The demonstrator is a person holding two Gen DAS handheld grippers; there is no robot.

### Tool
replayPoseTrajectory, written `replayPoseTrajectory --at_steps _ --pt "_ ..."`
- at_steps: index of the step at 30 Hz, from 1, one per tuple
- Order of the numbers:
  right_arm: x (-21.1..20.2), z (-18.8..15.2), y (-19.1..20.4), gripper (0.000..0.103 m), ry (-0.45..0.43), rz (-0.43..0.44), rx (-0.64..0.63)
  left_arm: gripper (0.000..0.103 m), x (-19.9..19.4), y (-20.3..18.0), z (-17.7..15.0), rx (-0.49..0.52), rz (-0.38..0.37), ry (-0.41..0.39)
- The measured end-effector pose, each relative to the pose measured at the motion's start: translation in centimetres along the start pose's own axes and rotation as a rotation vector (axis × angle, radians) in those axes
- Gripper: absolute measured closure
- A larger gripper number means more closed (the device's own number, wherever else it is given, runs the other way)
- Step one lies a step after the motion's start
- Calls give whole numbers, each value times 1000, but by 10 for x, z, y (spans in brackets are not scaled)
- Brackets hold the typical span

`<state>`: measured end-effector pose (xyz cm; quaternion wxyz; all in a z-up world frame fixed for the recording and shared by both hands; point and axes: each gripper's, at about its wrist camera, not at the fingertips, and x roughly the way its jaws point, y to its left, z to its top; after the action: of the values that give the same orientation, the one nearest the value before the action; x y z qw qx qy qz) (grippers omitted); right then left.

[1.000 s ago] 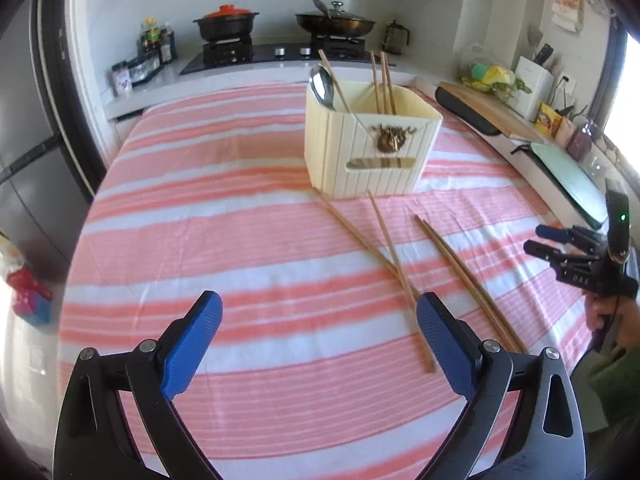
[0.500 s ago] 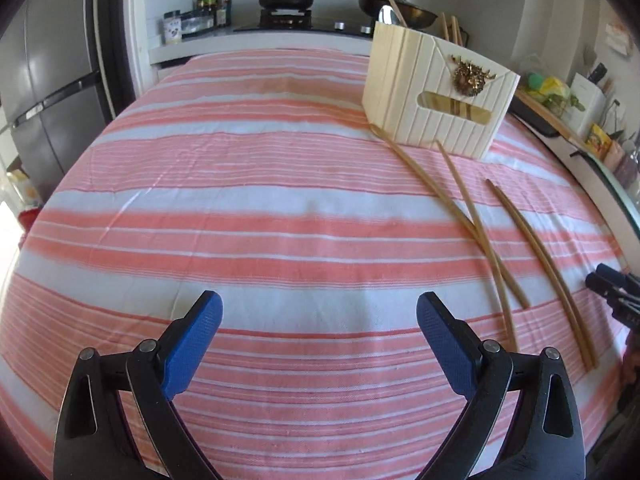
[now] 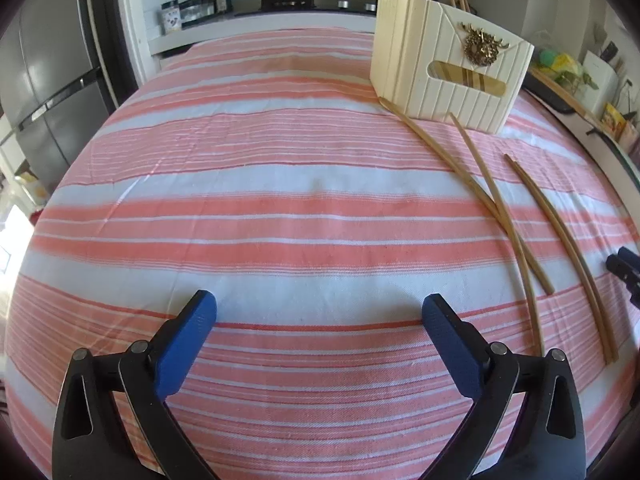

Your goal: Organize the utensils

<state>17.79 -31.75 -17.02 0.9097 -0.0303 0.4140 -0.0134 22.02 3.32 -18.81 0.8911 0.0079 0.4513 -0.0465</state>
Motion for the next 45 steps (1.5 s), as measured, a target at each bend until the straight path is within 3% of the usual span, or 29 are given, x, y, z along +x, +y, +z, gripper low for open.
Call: replayPoseTrajectory --at_steps 29,33,37,39,41,45 --pt "0 0 -3 44 -1 -3 10 0 0 0 -2 4 12 8" --pt "0 0 -3 44 -1 -4 10 1 -4 6 1 -39 -7 24" --pt "0 0 -3 44 -1 -11 8 1 -16 9 13 -145 -135 26" --pt "-1 0 -2 44 -1 -13 7 1 -19 -1 24 -144 -157 16" --pt "-1 0 -2 44 -1 -12 8 1 -17 -14 38 -124 -149 13" --pt "-1 0 -2 44 -3 -16 6 1 3 -38 65 -99 -62 15"
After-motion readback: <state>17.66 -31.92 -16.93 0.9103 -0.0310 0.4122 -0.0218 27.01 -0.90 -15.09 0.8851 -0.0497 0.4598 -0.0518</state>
